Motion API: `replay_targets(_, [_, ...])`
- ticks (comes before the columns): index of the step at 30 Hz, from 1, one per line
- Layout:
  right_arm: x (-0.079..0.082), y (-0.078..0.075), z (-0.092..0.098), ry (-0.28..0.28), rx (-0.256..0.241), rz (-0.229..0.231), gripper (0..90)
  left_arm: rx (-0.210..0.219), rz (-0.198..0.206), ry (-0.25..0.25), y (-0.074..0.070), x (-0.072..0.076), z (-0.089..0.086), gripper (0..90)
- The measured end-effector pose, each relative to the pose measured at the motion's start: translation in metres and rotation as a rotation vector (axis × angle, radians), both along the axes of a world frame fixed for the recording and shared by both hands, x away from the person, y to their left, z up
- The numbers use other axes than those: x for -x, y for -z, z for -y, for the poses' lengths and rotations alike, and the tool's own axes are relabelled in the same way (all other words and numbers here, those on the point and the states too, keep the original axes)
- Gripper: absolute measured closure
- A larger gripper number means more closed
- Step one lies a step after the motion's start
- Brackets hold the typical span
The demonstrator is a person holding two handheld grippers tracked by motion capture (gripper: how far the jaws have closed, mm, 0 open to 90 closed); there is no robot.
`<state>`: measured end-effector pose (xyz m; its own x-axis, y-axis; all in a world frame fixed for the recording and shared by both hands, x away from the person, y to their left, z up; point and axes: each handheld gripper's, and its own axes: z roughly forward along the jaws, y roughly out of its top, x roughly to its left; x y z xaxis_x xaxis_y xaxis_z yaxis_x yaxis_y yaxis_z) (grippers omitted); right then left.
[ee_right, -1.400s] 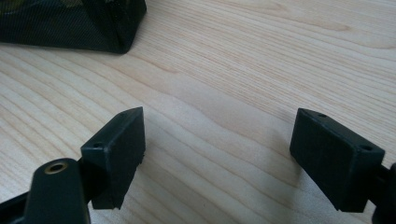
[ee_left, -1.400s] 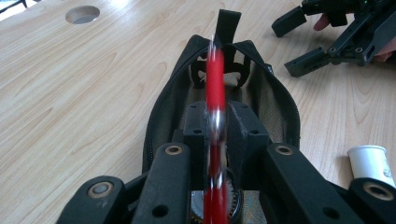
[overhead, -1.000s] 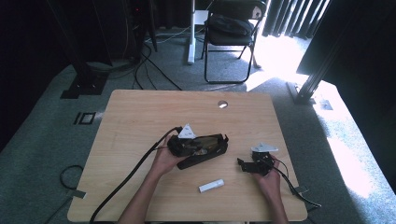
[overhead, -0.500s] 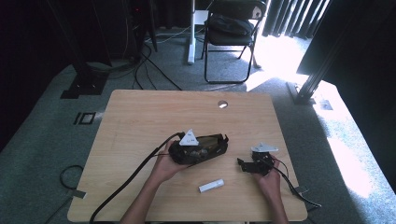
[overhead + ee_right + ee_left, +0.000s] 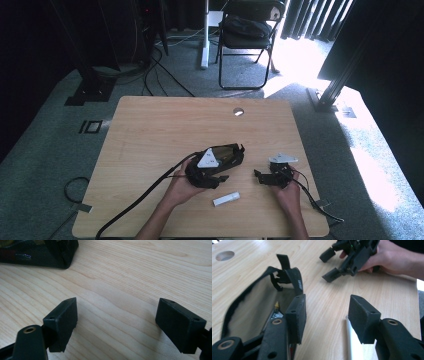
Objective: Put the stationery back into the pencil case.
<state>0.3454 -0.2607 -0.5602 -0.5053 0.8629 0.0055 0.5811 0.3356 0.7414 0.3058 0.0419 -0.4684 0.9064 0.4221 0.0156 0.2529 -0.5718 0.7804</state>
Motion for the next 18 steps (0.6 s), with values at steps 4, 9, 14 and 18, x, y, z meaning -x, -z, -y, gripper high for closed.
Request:
replay_targets(4, [0.000, 0.000, 0.000, -0.002, 0.000, 0.000, 17.6, -0.011, -0.003, 0.002, 0.003, 0.004, 0.003, 44.8])
replay_targets(9, [0.000, 0.000, 0.000, -0.002, -0.001, -0.002, 17.6, -0.013, -0.008, 0.008, 0.006, 0.007, 0.006, 43.7])
replay_targets(14, [0.000, 0.000, 0.000, -0.003, -0.001, 0.000, 17.6, -0.009, -0.008, 0.013, 0.009, 0.011, 0.007, 43.8])
replay_targets(18, [0.000, 0.000, 0.000, -0.004, 0.000, 0.000, 17.6, 0.019, -0.017, 0.006, 0.011, 0.014, 0.005, 43.8])
